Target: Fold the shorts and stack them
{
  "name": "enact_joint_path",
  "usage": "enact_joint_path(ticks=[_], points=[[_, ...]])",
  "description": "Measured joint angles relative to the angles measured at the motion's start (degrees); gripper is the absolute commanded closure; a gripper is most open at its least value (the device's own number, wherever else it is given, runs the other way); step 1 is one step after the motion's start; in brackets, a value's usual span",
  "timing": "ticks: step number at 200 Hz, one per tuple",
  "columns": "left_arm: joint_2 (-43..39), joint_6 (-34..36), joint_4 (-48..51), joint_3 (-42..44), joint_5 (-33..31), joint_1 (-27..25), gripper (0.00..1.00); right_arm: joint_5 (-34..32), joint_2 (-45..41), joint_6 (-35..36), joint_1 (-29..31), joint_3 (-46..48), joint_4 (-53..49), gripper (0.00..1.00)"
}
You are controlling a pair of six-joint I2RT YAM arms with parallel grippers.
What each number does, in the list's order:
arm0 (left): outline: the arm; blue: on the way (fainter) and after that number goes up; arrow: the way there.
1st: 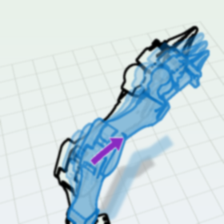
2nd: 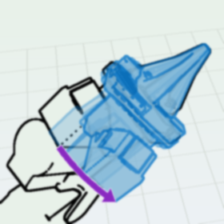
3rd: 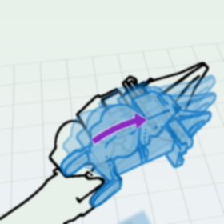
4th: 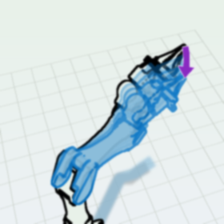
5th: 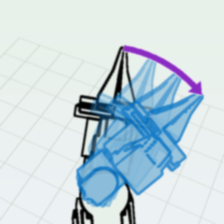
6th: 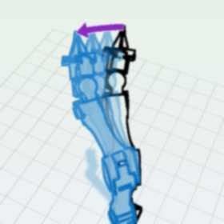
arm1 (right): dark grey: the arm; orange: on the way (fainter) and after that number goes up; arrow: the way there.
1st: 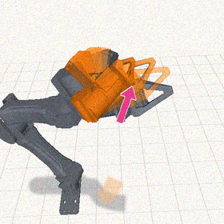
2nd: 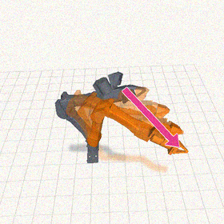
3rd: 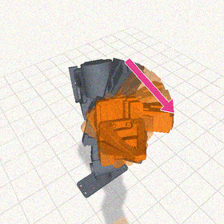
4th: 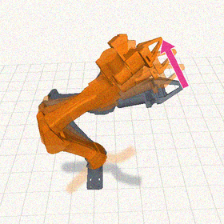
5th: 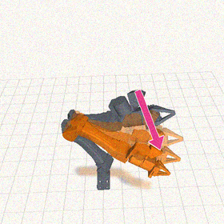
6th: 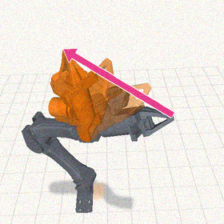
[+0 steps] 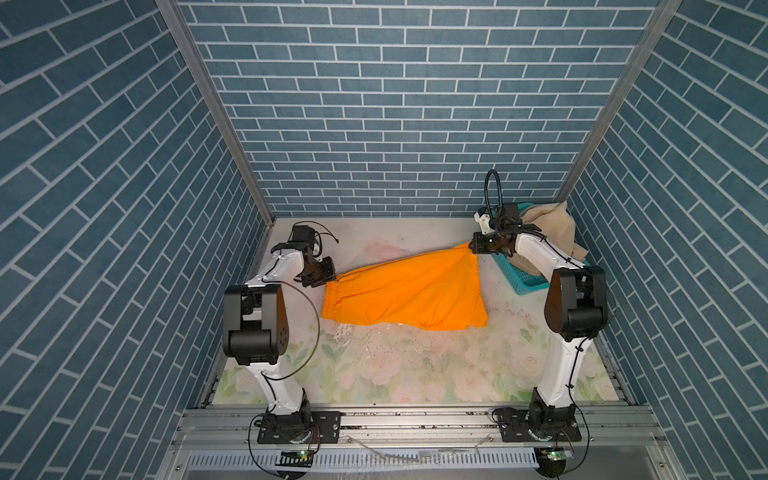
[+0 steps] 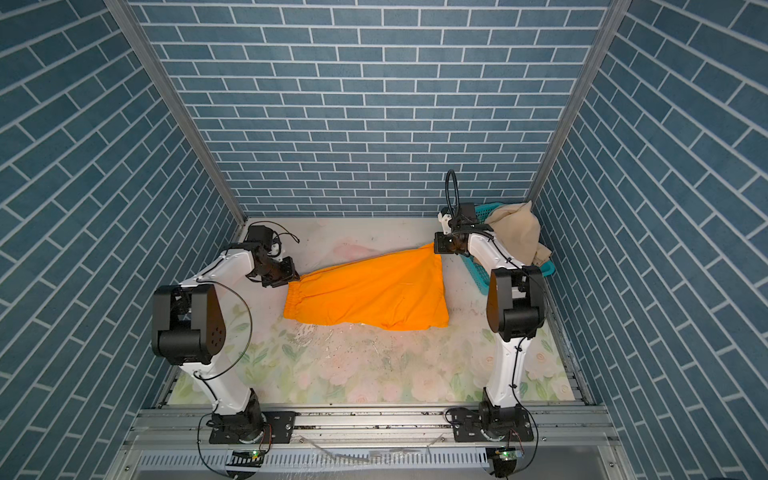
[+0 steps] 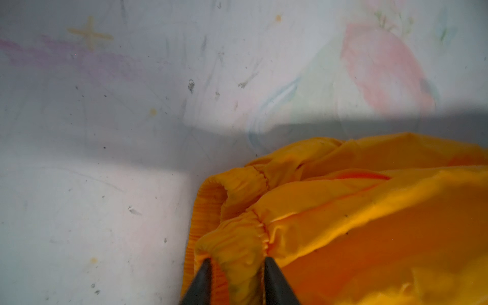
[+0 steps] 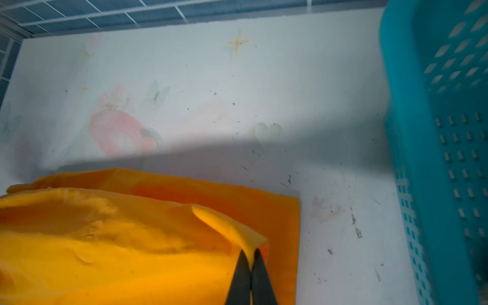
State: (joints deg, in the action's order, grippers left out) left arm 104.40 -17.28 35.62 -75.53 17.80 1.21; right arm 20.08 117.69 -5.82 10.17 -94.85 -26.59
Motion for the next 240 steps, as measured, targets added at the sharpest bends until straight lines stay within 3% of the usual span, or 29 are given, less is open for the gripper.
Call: enact_joint_path(ticks=[8,26,47,87,129,171,204,240], points=[[0.42,0.04,-0.98,-0.02,-0.26,0.02,0.01,0.15,1.68,0.04,-0.07,-0.39,0.04,0.66],[0.66,0.00,-2.03,-0.11,-1.05,0.04,0.00,0.66,3.80,0.33,-0.11,-0.55,-0.02,0.47],[0.68,-0.04,-1.79,-1.11,-1.68,0.11,0.00,1.22,4.26,0.68,-0.11,-0.57,-0.09,0.40],[-0.70,-0.98,2.40,-7.08,-3.06,0.37,0.00,-0.94,-0.74,0.09,-0.37,2.43,-1.90,0.37],[-10.29,-3.28,4.81,-7.96,-0.85,-0.76,0.00,-2.71,-20.24,-4.44,-0.74,18.56,-5.68,0.37],[-13.27,-5.57,-2.38,1.49,4.13,-10.27,0.00,-2.40,-36.48,-11.80,-0.74,41.24,-6.51,0.36],[-9.01,-6.88,-6.56,11.43,5.14,-10.27,0.00,0.33,-41.92,-19.15,-0.24,55.06,-1.25,0.36],[-6.91,-5.92,-10.58,12.55,3.85,-10.10,0.00,2.12,-42.38,-25.94,0.70,60.59,8.39,0.37]])
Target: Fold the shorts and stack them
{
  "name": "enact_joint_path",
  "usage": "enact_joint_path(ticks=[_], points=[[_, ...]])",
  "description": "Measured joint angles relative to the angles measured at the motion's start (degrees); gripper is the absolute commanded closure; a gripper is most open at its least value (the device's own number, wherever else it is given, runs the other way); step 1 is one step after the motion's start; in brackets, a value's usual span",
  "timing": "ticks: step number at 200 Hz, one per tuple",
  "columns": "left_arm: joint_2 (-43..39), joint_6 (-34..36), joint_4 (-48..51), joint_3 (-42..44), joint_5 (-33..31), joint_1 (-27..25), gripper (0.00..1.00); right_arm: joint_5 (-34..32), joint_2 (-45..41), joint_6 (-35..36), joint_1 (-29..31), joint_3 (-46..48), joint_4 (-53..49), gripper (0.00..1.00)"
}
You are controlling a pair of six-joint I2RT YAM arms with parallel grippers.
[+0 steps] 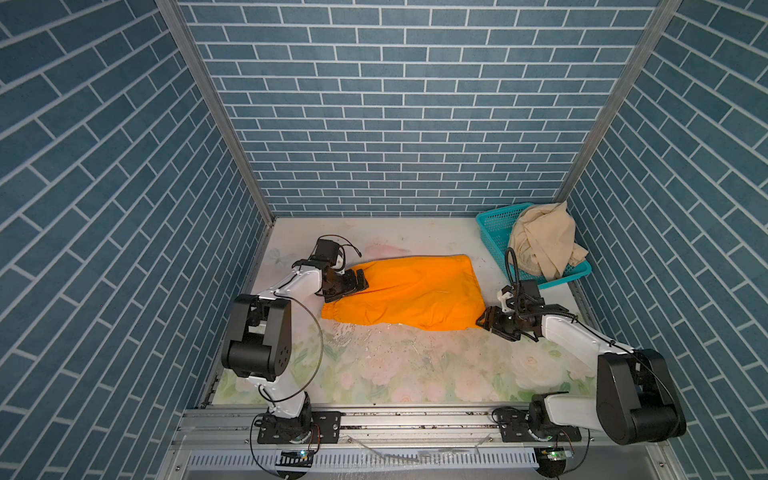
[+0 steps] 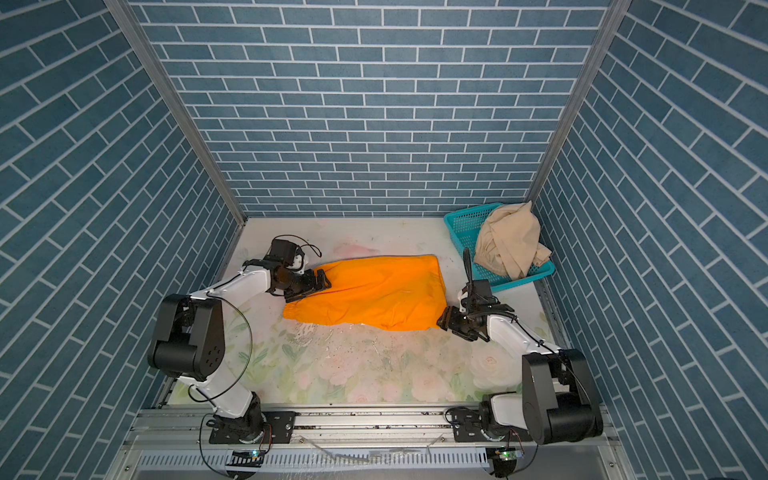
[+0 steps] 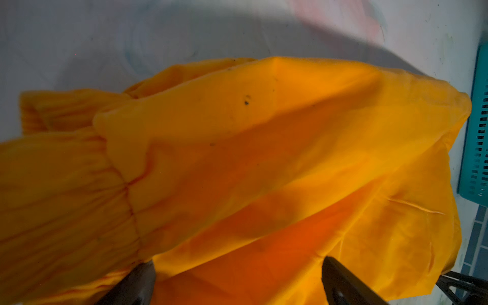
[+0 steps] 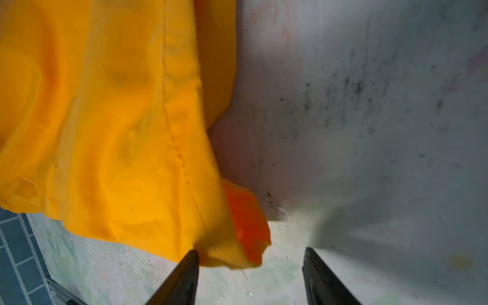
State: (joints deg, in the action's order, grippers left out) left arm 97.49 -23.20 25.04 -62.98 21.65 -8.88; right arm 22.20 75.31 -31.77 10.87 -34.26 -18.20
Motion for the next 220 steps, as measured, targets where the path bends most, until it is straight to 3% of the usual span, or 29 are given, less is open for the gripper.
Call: enact_joint_path(ticks=[11,31,66,91,137,177,220], points=[[0.02,0.17,-1.66,0.33,-0.22,0.24,0.00,0.11,0.00,-1.73,0.11,0.83,2.51,0.40],[0.37,0.52,-4.26,1.99,-0.59,0.92,0.00,0.09,0.00,-5.31,0.28,3.21,7.63,0.57],[1.55,0.94,-8.00,4.72,0.24,1.68,0.00,0.85,1.36,-9.16,0.33,5.31,12.98,1.00],[1.51,1.01,-10.03,5.84,1.68,2.54,0.00,0.50,1.53,-9.07,0.48,3.67,11.63,1.00],[1.46,1.62,-12.85,7.23,3.30,3.93,0.00,-5.60,-6.80,1.16,2.32,-6.29,0.66,1.00],[1.57,1.64,-14.49,7.96,3.80,4.00,0.00,-7.28,-8.72,3.76,2.40,-5.11,-3.08,1.00],[1.75,2.01,-14.62,8.00,3.98,4.04,0.00,-6.99,-4.46,2.62,2.40,-1.60,-6.84,0.62]])
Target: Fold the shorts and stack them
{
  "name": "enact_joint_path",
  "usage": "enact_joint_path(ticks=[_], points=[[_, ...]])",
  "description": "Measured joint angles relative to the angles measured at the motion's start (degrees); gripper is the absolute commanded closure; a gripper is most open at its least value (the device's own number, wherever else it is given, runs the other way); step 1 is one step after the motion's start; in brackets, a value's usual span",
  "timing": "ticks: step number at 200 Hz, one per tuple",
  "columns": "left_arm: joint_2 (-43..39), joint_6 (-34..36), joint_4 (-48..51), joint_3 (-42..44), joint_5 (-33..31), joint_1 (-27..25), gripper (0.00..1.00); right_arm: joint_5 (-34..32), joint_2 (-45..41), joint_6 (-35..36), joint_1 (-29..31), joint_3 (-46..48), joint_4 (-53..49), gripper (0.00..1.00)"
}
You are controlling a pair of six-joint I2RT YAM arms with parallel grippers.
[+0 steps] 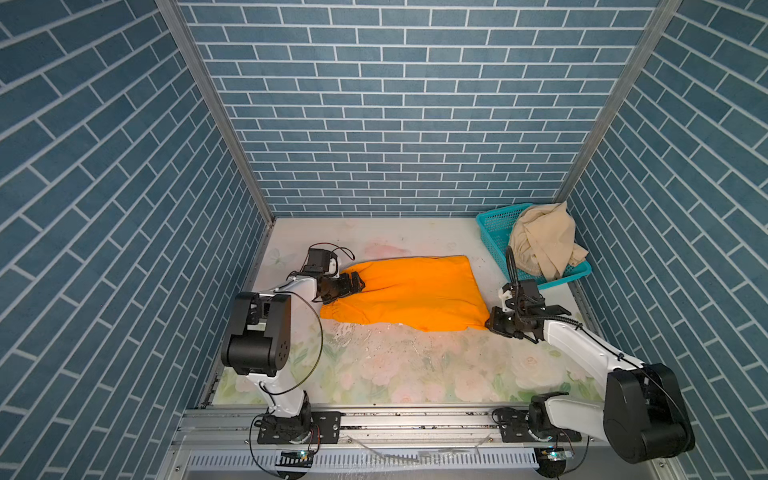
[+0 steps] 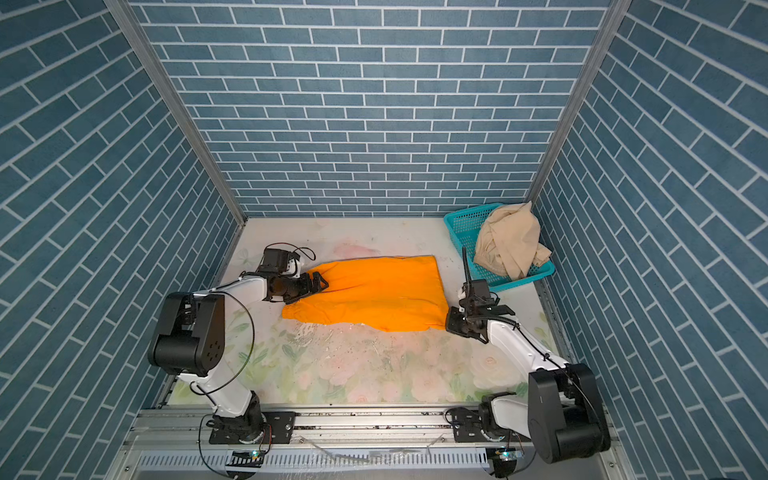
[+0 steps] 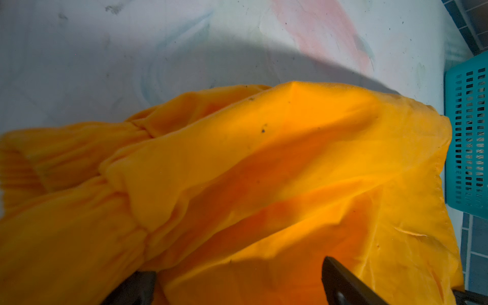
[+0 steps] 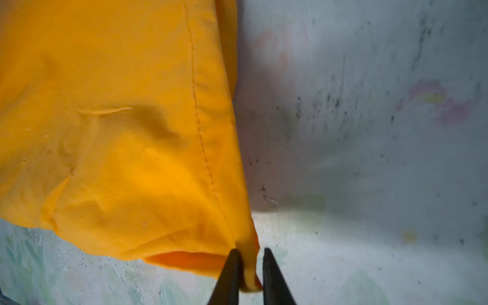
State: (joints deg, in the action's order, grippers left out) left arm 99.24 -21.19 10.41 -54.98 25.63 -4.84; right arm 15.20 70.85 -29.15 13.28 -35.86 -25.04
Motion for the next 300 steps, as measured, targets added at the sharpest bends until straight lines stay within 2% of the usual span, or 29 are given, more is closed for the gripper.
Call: enact_joint_path(ticks=[14,43,57,77,96,122,158,190,229,273,300], points=[[0.07,0.11,0.02,-0.02,0.07,0.00,0.00,-0.90,-0.76,-0.81,0.00,-0.26,-1.97,0.54],[0.13,0.04,0.46,-0.37,0.48,0.09,0.00,-1.95,-6.08,-2.64,0.13,-1.22,-5.22,0.49],[0.13,-0.02,0.79,-0.48,0.66,0.17,0.00,-1.49,-9.60,-5.90,1.49,-0.81,-3.80,0.45],[0.09,-0.04,1.01,-0.50,0.59,0.20,0.00,-1.38,-14.25,-14.60,9.03,4.15,5.44,0.43],[0.09,-0.07,0.96,-0.44,0.59,0.20,0.00,-2.51,-14.99,-23.19,17.35,11.06,15.37,0.41],[0.02,-0.33,0.59,-0.17,0.72,0.22,0.00,-6.78,-13.07,-31.28,23.61,16.50,24.26,0.38],[-0.63,-0.31,-0.02,0.61,1.27,0.44,0.00,-14.32,-11.26,-40.22,27.39,22.47,39.93,0.36],[-0.68,-0.22,0.04,0.61,1.70,0.61,0.00,-17.94,-4.66,-45.57,29.97,24.13,47.45,0.35],[-0.66,-0.20,0.07,0.61,2.40,0.98,0.00,-20.59,0.83,-50.14,31.30,23.82,54.99,0.34],[-0.68,-0.20,0.28,0.70,3.17,1.95,0.00,-25.53,5.81,-52.13,31.45,23.96,62.34,0.31],[-0.79,-0.20,0.63,0.72,3.21,2.67,0.00,-28.98,11.08,-52.76,31.41,25.14,72.00,0.31]])
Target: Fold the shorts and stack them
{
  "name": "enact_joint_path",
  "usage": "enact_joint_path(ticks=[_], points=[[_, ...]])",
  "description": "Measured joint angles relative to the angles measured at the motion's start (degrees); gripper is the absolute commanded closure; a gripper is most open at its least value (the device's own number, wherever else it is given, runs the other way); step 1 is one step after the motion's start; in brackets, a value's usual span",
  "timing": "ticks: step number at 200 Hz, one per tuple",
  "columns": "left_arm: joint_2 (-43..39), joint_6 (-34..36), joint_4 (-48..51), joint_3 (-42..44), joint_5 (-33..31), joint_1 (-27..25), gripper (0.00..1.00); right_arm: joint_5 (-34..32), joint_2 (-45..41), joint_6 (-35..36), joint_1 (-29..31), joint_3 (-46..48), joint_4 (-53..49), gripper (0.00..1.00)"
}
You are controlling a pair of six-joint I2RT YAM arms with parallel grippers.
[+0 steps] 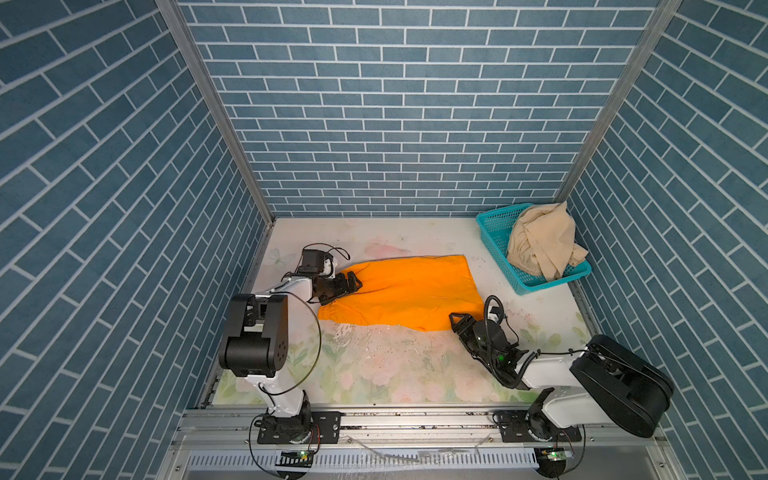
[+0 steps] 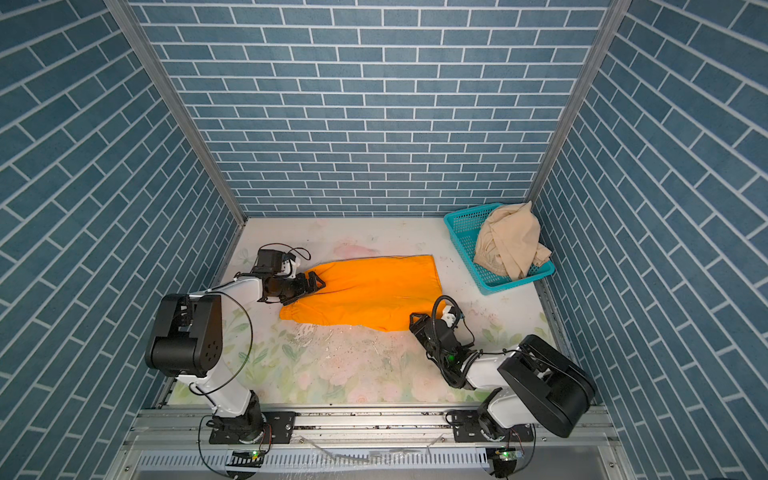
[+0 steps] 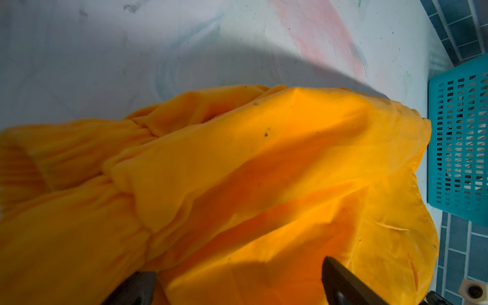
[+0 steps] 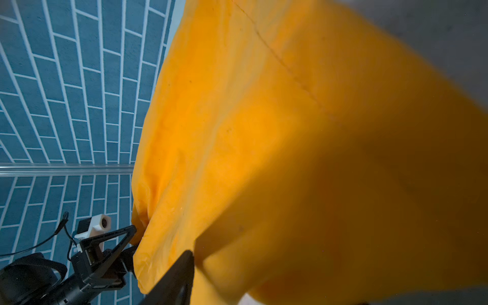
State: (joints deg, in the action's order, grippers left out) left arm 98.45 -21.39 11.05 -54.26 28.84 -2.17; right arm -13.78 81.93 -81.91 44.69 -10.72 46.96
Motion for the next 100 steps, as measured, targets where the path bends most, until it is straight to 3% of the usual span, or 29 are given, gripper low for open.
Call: enact_joint_path(ticks=[22,55,76,100], points=[[0.00,0.00,0.11,0.00,0.20,0.52,0.00,-0.44,6.56,0.15,-0.50,-0.04,9.73,0.31],[-0.11,0.26,0.31,0.00,0.66,0.70,0.00,0.66,15.30,0.70,-1.42,-0.66,21.40,0.45],[-1.01,0.22,2.01,-0.07,0.39,0.81,0.00,2.19,14.97,1.95,-1.64,-2.10,18.78,0.46],[-3.10,0.44,8.37,-1.68,-2.16,0.52,0.00,3.13,7.87,5.53,-1.68,-5.88,5.18,0.40]])
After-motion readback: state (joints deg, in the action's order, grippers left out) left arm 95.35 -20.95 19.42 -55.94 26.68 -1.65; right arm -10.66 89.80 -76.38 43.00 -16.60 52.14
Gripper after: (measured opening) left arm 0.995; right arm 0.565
